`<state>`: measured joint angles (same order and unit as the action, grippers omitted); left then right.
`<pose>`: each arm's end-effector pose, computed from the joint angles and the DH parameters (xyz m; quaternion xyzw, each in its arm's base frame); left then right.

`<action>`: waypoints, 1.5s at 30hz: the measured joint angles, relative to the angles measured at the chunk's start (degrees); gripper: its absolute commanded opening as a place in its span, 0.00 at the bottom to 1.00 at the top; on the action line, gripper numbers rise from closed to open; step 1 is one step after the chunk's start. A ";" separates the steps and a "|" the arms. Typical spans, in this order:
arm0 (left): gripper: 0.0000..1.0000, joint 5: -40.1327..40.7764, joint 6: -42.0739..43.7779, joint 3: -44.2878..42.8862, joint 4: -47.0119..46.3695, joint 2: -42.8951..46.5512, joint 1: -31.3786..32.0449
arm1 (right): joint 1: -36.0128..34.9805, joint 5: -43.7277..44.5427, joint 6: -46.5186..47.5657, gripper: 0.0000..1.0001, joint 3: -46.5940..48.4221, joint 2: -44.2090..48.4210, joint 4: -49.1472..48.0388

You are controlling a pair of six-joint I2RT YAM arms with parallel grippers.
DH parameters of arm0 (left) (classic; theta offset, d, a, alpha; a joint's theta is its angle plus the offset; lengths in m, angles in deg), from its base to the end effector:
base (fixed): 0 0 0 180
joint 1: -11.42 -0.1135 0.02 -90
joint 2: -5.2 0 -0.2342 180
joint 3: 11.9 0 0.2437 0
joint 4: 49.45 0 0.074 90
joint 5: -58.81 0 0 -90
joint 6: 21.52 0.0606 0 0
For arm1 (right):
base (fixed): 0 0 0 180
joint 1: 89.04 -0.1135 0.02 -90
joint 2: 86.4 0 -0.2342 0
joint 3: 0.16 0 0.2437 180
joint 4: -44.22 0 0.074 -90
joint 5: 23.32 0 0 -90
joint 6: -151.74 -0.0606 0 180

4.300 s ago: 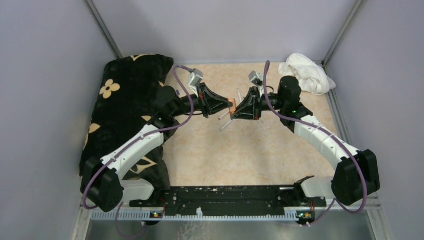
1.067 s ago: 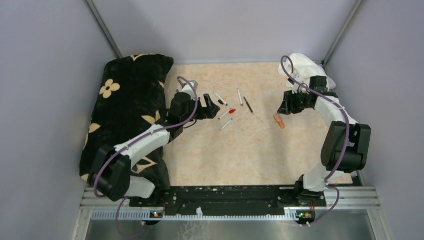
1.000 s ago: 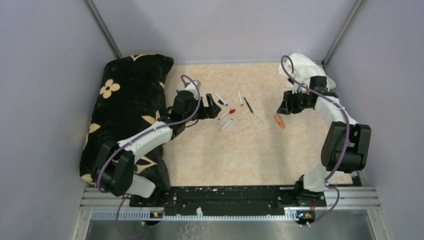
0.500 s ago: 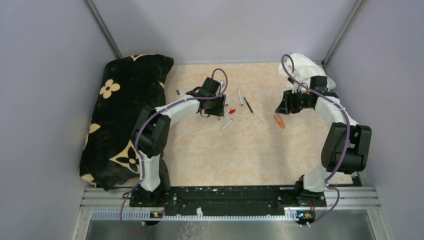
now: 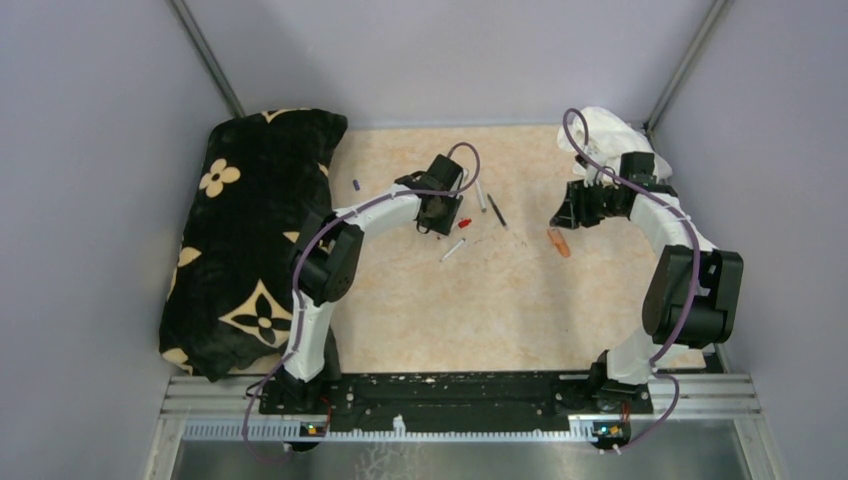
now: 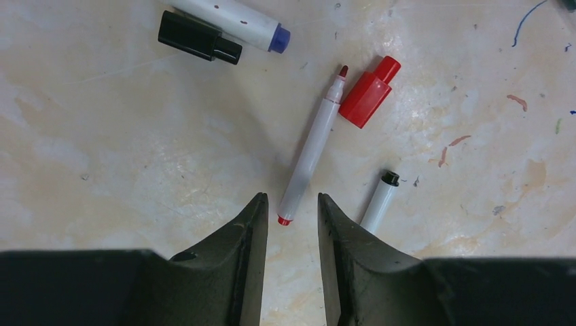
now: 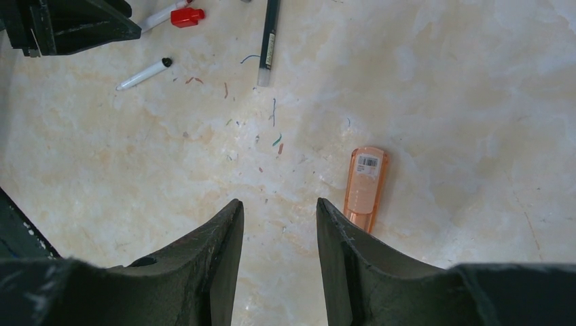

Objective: Insert the pens into the pen caps
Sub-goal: Pick up the pen from the center of the board.

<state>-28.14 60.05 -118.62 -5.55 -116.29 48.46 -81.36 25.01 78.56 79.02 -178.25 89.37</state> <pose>0.3595 -0.2672 0.1362 0.2309 0.9344 -0.0807 0.2588 0.3313 -0.0040 0.1932 -0.1698 0.8873 0.2790 0.3256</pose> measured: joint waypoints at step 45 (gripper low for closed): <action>0.00 1.31 3.13 5.73 -1.40 2.43 0.85 | 0.00 -2.12 0.63 0.43 0.09 0.85 0.90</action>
<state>-26.83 63.18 -112.89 -6.95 -113.87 49.31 -81.36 22.89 79.20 79.11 -177.40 90.27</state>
